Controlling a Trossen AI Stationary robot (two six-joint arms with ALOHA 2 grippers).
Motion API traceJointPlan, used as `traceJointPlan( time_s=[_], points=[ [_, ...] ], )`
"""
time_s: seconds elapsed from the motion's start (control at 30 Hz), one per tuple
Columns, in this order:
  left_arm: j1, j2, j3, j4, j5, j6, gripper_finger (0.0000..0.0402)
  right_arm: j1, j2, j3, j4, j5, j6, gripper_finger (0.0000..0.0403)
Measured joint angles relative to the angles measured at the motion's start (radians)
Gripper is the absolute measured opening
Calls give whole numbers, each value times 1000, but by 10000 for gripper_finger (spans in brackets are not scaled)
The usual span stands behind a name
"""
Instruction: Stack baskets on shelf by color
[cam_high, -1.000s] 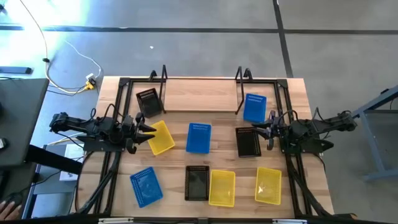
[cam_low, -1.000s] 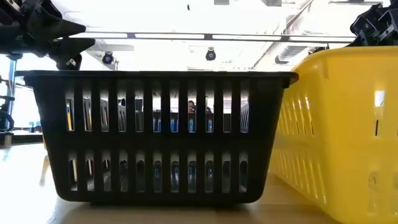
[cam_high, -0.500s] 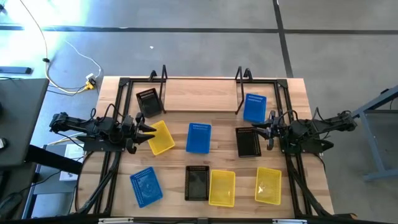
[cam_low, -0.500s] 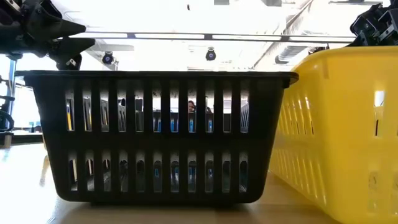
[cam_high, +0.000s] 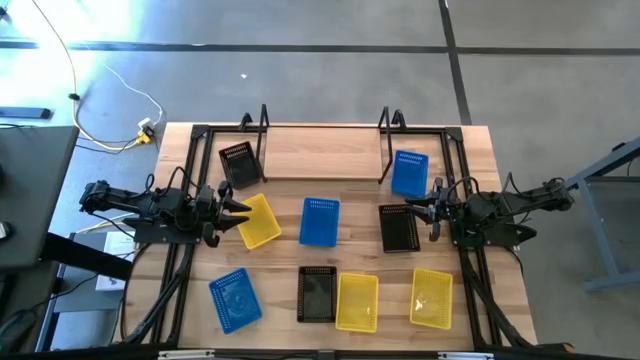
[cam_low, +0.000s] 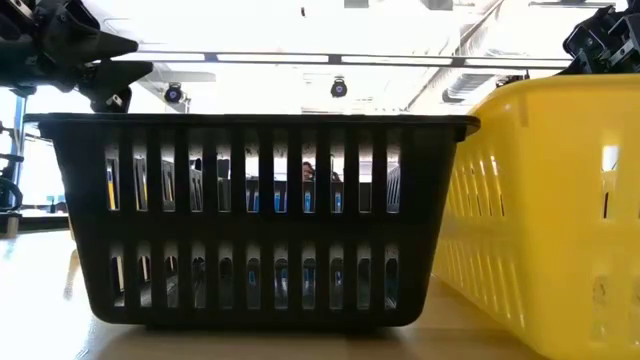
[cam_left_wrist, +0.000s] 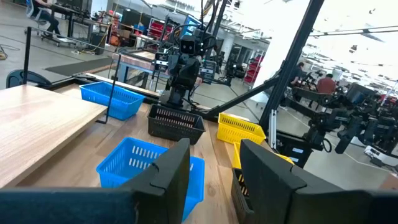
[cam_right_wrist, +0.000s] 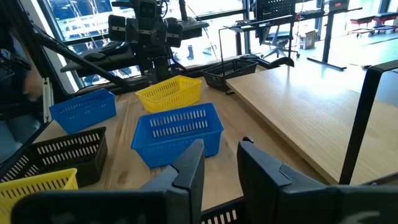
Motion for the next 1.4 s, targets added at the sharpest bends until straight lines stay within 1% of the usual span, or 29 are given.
traceJointPlan(
  time_s=[1.13,1.4],
  points=[
    [0,0,0,0,0,0,131,0,0,0,0,0,0,83],
    [0,0,0,9,-24,0,131,0,0,0,0,0,0,83]
  ],
)
